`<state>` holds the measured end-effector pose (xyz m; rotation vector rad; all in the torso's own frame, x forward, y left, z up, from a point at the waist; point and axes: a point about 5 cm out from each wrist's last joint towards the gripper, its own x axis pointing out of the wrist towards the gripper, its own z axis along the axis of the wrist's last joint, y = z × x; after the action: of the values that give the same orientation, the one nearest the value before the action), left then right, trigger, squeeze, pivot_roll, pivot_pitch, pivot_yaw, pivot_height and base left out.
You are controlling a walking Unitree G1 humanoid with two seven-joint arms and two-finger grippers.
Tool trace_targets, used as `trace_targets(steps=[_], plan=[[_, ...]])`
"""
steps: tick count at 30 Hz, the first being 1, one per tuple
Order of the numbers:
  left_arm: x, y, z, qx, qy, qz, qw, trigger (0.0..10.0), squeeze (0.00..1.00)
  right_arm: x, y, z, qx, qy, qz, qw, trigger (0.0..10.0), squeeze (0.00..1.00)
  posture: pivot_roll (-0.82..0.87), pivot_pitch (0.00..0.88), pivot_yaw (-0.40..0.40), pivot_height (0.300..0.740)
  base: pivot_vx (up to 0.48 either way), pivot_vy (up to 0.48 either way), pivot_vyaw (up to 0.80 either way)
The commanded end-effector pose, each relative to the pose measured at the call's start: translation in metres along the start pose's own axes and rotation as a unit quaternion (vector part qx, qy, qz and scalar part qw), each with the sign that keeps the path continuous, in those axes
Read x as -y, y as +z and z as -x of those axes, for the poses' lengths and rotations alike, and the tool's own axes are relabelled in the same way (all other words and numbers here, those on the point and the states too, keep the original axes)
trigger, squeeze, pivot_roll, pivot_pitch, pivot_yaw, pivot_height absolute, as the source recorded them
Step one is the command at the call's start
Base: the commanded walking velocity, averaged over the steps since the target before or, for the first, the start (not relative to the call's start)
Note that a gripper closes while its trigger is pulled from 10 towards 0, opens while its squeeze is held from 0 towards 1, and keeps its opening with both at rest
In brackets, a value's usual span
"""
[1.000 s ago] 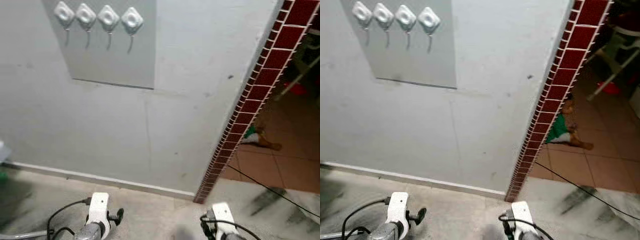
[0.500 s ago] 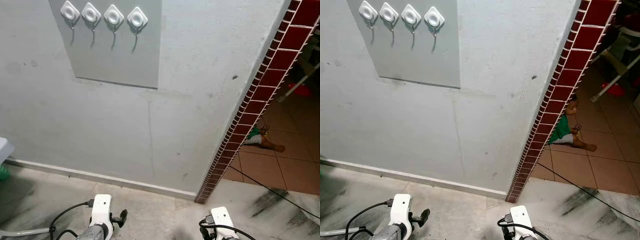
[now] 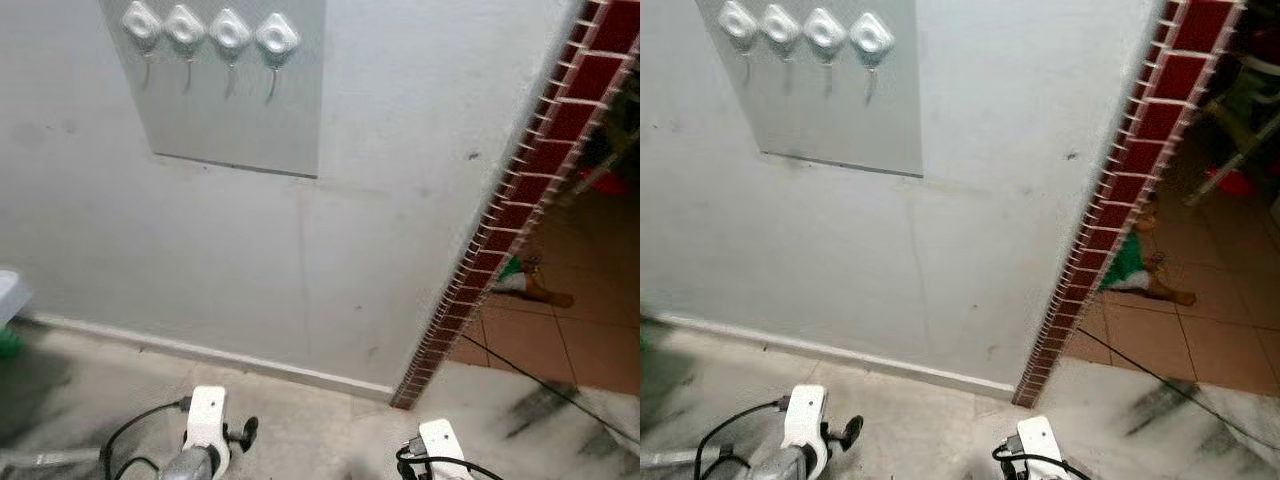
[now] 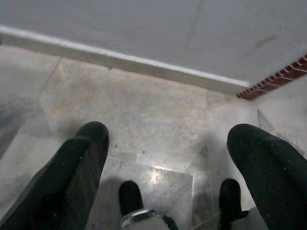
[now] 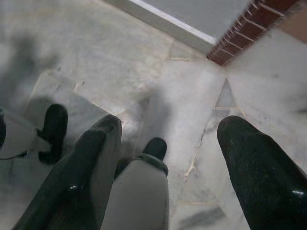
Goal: Hang keys on a hook
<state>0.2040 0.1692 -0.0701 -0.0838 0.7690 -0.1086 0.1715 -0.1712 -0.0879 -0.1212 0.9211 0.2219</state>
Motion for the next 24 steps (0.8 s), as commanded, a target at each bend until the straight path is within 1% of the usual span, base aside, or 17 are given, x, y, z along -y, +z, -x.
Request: trace_targets(steps=[1, 11, 23, 24], plan=[[-0.0022, -0.0061, 0.0021, -0.011, 0.003, 0.0, 1.0, 10.0, 0.0, 0.0006, 0.0031, -0.0004, 0.008, 0.001, 0.002, 1.0, 10.0, 0.0, 0.02, 0.0, -0.005, 0.732, 0.0, 0.0, 0.8], [-0.0048, -0.0053, 0.0022, -0.013, 0.007, -0.001, 1.0, 10.0, 0.0, 0.0007, 0.002, -0.0001, 0.006, 0.004, 0.002, 1.0, 10.0, 0.0, 0.02, 0.0, -0.005, 0.732, 0.0, 0.0, 0.8], [-0.0039, -0.0053, 0.0019, -0.012, 0.008, 0.004, 1.0, 10.0, 0.0, 0.0018, 0.0046, -0.0005, 0.007, 0.006, 0.01, 1.0, 10.0, 0.0, 0.02, 0.0, -0.008, 0.732, 0.0, 0.0, 0.8], [-0.0037, -0.0055, 0.002, -0.012, 0.008, 0.005, 1.0, 10.0, 0.0, 0.0018, 0.0047, -0.0005, 0.007, 0.007, 0.01, 1.0, 10.0, 0.0, 0.03, 0.0, -0.017, 0.732, 0.0, 0.0, 0.8]])
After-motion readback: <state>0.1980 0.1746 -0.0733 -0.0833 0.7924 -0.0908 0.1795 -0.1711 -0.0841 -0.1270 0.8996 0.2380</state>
